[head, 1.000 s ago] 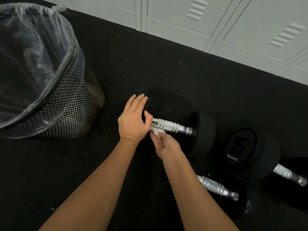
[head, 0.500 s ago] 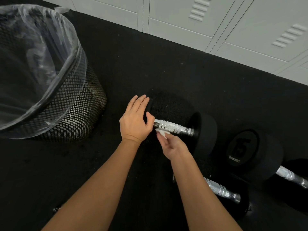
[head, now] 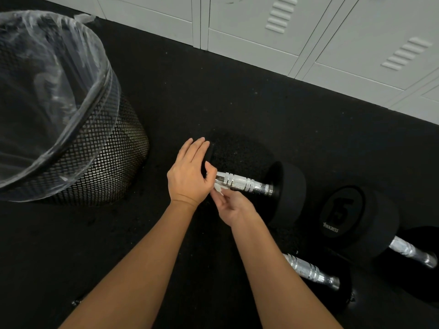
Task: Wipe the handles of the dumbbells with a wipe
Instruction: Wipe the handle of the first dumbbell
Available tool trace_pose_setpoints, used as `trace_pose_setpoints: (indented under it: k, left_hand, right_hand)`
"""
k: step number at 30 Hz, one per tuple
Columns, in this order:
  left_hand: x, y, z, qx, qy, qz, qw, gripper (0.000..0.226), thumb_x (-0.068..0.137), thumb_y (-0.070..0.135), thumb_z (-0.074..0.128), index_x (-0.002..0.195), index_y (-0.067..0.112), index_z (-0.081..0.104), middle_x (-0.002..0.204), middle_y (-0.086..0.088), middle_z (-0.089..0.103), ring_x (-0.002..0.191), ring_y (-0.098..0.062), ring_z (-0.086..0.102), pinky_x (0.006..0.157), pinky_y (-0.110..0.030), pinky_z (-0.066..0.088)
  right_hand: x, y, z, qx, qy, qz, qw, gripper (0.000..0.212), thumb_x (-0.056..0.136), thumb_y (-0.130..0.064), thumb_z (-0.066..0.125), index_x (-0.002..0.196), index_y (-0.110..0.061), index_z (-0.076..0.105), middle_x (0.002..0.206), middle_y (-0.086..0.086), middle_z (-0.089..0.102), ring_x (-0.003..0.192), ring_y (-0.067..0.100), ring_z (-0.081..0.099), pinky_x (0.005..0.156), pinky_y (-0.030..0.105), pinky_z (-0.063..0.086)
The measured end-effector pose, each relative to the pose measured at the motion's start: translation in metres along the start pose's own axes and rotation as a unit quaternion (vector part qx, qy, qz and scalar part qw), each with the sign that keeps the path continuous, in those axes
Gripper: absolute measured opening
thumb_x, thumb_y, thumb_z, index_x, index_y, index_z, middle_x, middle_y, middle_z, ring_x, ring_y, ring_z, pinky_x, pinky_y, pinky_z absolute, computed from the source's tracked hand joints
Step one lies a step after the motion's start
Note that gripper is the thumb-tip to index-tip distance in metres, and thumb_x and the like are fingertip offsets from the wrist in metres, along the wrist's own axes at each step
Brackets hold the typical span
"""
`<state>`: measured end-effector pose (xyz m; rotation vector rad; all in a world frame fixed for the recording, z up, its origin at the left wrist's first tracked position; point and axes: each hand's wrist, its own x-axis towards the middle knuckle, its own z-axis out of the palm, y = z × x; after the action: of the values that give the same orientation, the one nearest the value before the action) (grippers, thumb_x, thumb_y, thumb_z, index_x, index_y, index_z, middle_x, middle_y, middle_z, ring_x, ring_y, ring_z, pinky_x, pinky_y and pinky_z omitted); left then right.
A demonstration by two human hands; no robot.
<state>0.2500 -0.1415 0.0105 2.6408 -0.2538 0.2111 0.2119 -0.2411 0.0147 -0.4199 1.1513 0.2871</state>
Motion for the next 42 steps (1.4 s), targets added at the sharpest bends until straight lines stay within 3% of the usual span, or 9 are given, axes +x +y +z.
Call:
trace_pose_setpoints:
  k: [5,11,15,20,25,36,38,42]
  left_hand:
    - [0.0,-0.001,0.001,-0.002,0.004,0.002,1.0,0.047,0.085,0.028,0.036,0.126,0.014,0.056,0.132,0.0,0.056,0.128,-0.018,0.045,0.087,-0.027,0.048]
    - [-0.001,-0.001,0.001,-0.004,0.005,0.005,1.0,0.046,0.086,0.027,0.037,0.126,0.013,0.056,0.132,0.0,0.056,0.128,-0.018,0.045,0.087,-0.027,0.047]
    - [-0.001,-0.001,0.001,-0.006,0.007,0.007,1.0,0.047,0.086,0.028,0.037,0.126,0.012,0.056,0.132,-0.001,0.056,0.128,-0.019,0.045,0.089,-0.027,0.045]
    - [0.0,-0.001,0.0,-0.003,0.001,0.005,1.0,0.047,0.086,0.028,0.037,0.126,0.013,0.056,0.132,-0.001,0.056,0.128,-0.018,0.046,0.087,-0.027,0.047]
    - [0.0,0.0,0.0,0.001,-0.004,0.002,1.0,0.048,0.086,0.028,0.035,0.127,0.013,0.055,0.132,0.0,0.055,0.129,-0.018,0.045,0.086,-0.03,0.049]
    - [0.0,0.001,-0.001,-0.004,-0.012,0.0,1.0,0.046,0.088,0.028,0.035,0.126,0.012,0.055,0.132,-0.002,0.055,0.129,-0.019,0.045,0.089,-0.03,0.047]
    - [0.001,0.002,-0.001,0.001,-0.021,0.0,1.0,0.045,0.089,0.028,0.036,0.127,0.011,0.054,0.133,-0.003,0.054,0.13,-0.02,0.043,0.096,-0.034,0.044]
    - [0.006,0.01,-0.01,0.006,-0.028,0.032,0.999,0.039,0.091,0.021,0.044,0.125,0.006,0.054,0.131,-0.01,0.054,0.134,-0.023,0.037,0.114,-0.044,0.019]
  right_hand:
    - [-0.008,-0.011,-0.014,-0.002,-0.004,0.004,1.0,0.03,0.092,0.008,0.042,0.121,0.013,0.047,0.12,0.03,0.057,0.109,0.035,0.06,0.091,0.037,0.05]
    - [-0.002,-0.018,-0.018,0.001,0.069,-0.03,0.997,0.028,0.089,0.01,0.047,0.117,0.012,0.051,0.114,0.029,0.06,0.1,0.033,0.064,0.086,0.035,0.054]
    - [-0.014,-0.02,-0.02,-0.034,0.064,-0.037,0.997,0.027,0.089,0.01,0.047,0.115,0.011,0.051,0.108,0.029,0.063,0.091,0.033,0.067,0.075,0.033,0.055]
    - [-0.016,-0.022,-0.014,-0.01,0.08,-0.047,0.996,0.026,0.09,0.01,0.046,0.115,0.013,0.051,0.11,0.03,0.062,0.096,0.035,0.065,0.08,0.036,0.055]
    - [-0.019,-0.019,-0.006,-0.066,0.102,-0.072,0.99,0.028,0.088,0.013,0.046,0.115,0.01,0.052,0.106,0.029,0.063,0.088,0.034,0.066,0.073,0.035,0.055]
    - [-0.03,-0.019,-0.006,-0.129,0.111,-0.095,0.981,0.034,0.088,0.014,0.046,0.121,0.01,0.048,0.108,0.028,0.061,0.093,0.034,0.066,0.079,0.036,0.056]
    - [-0.037,-0.023,-0.002,-0.141,0.1,-0.097,0.98,0.036,0.088,0.014,0.046,0.124,0.008,0.045,0.109,0.028,0.06,0.094,0.035,0.066,0.08,0.037,0.055]
    - [-0.055,-0.038,-0.004,-0.19,0.059,-0.141,0.97,0.029,0.09,0.008,0.049,0.118,0.001,0.05,0.115,0.025,0.059,0.094,0.032,0.066,0.078,0.038,0.056]
